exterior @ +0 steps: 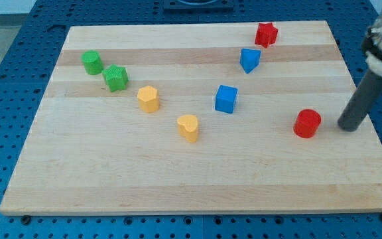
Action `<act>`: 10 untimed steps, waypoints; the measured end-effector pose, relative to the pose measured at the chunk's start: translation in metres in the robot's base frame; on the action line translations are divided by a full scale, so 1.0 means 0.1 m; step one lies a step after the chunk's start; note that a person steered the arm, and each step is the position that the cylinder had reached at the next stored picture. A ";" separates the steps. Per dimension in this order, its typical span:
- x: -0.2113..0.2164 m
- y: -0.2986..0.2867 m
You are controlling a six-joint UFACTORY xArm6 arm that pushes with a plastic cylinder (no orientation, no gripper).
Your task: Slide the red circle top of the blue cube
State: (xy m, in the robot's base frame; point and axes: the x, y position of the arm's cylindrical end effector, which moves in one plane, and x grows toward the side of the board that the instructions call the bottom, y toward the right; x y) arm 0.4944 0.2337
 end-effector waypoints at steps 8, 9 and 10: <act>-0.04 -0.67; -0.14 -0.67; -0.24 -0.67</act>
State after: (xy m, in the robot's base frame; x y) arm 0.4704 0.1664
